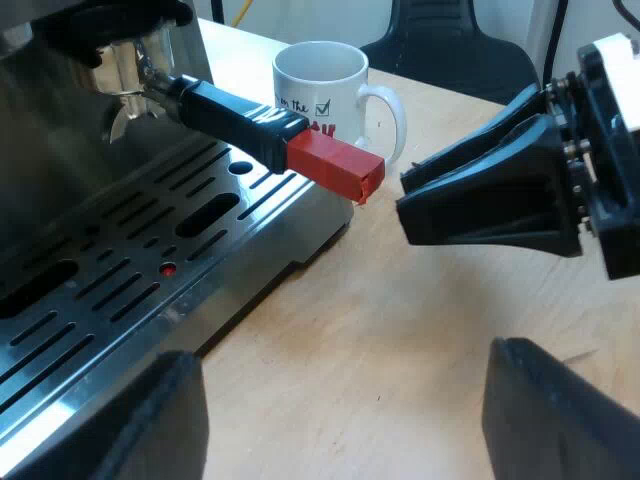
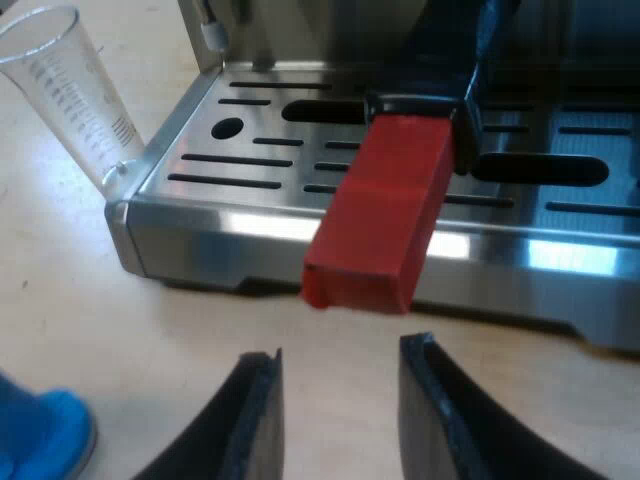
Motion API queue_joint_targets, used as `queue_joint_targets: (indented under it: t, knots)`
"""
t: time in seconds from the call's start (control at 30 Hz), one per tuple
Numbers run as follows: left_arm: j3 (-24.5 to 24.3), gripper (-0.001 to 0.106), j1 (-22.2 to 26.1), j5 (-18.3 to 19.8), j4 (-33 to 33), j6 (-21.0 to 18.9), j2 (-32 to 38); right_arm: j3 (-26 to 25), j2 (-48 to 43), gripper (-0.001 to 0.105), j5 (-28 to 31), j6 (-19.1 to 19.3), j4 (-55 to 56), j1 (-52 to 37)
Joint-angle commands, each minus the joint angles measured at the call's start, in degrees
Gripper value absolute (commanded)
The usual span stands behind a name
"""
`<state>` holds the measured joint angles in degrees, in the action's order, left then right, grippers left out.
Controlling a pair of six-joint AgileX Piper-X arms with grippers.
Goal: Grind coffee beans and then tamp
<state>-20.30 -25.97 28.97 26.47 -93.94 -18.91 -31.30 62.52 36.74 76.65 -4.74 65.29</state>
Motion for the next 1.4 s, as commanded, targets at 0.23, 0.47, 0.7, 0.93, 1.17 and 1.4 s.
queue_joint_targets:
  t: [0.23, 0.47, 0.7, 0.93, 1.17, 1.4]
  knots:
    - [-0.2, 0.060, -0.2, 0.5, -0.7, 0.0, 0.0, -0.2, 3.8, 0.020, 5.6, 0.0, -5.4, 0.0]
    - [-0.2, 0.060, -0.2, 0.5, -0.7, 0.0, 0.0, -0.2, 4.0, 0.009, 5.9, 0.0, -5.8, 0.0]
    - [-0.2, 0.060, -0.2, 0.5, -0.7, 0.0, 0.0, -0.2, 4.0, 0.016, 7.4, 0.3, -5.8, 0.0]
    - [-0.2, 0.060, -0.2, 0.5, -0.7, 0.0, 0.0, -0.2, 4.0, 0.018, 14.7, 0.3, -7.2, 0.0]
    - [-0.2, 0.060, -0.2, 0.5, -0.7, 0.0, 0.0, -0.2, 4.0, 0.018, 17.6, 0.7, -8.7, 0.0]
    - [-0.2, 0.060, -0.2, 0.5, -0.7, 0.0, 0.0, -0.2, 4.0, 0.018, 17.4, 0.7, -8.2, 0.0]
